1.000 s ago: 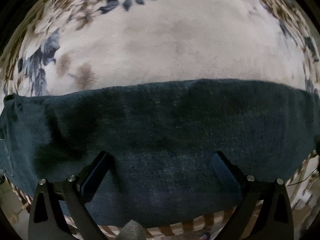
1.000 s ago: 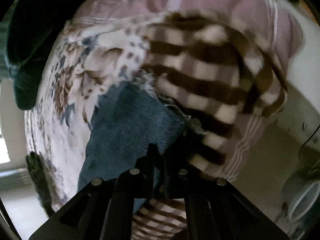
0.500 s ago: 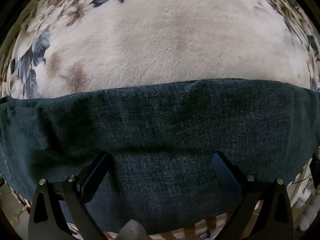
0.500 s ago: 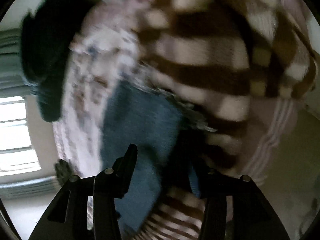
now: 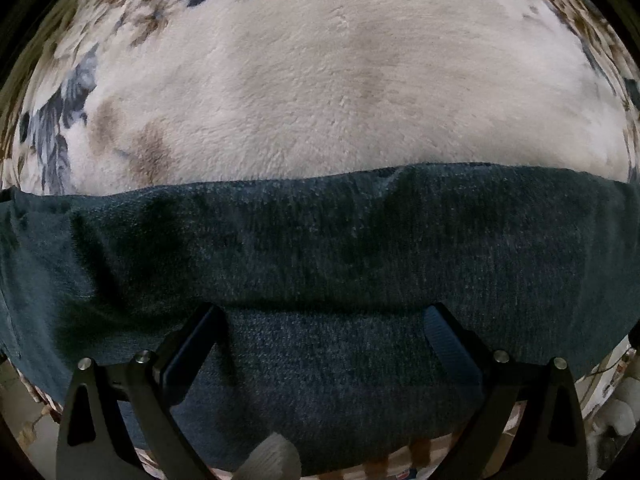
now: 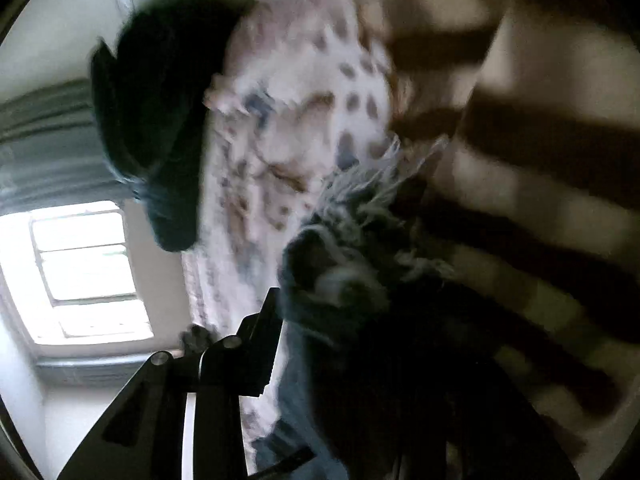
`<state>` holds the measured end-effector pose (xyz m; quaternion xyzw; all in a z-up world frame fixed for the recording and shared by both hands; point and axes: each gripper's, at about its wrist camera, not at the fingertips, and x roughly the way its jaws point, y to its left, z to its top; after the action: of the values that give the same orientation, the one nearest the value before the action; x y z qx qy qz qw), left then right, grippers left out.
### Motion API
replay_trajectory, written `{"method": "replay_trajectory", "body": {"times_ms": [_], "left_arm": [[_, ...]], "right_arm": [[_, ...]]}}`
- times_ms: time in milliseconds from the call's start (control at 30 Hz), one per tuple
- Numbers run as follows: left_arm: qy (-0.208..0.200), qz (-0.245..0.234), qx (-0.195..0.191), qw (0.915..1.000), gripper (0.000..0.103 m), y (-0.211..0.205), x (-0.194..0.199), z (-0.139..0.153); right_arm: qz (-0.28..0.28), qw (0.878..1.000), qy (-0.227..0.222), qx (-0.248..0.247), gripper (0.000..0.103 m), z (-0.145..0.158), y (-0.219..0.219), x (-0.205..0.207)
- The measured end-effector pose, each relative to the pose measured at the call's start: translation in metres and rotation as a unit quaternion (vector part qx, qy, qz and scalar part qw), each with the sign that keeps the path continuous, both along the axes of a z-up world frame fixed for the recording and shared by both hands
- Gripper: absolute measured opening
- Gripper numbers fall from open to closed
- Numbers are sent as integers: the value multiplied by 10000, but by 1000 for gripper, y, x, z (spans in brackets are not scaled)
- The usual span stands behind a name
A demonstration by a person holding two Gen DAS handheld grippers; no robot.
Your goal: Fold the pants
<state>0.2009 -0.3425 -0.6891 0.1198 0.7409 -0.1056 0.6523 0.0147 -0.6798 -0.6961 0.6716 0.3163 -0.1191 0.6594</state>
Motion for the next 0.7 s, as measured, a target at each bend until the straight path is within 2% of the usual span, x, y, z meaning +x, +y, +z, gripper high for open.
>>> {"method": "replay_trajectory", "body": {"times_ms": [33,67,133,233,367,467,567,700], "left_arm": [[35,-11,22,10000,103,0,0,0],[78,-3,30,10000,103,0,1,0],[154,34,-3,9999,103,-1,4,2],[164,123,-182,9996,103,4,7,11],[244,140,-28,9996,103,22,6,23],[9,352,5,9994,103,52,11,45],[-280,492,96,9983,103,85,17,64],[-493,674,181,9963,103,134,25,80]], "right_arm": [[34,10000,48,80,36,-6,1,4],[72,9997,245,-16,20,-7,0,9],[149,9984,503,-209,10,-2,-2,13],[48,9952,768,-602,8,22,0,15],[29,9922,958,-802,8,40,7,24],[62,9920,912,-869,8,64,17,38],[416,9864,912,-1300,8,108,46,54],[810,9778,911,-1704,8,146,98,67]]}}
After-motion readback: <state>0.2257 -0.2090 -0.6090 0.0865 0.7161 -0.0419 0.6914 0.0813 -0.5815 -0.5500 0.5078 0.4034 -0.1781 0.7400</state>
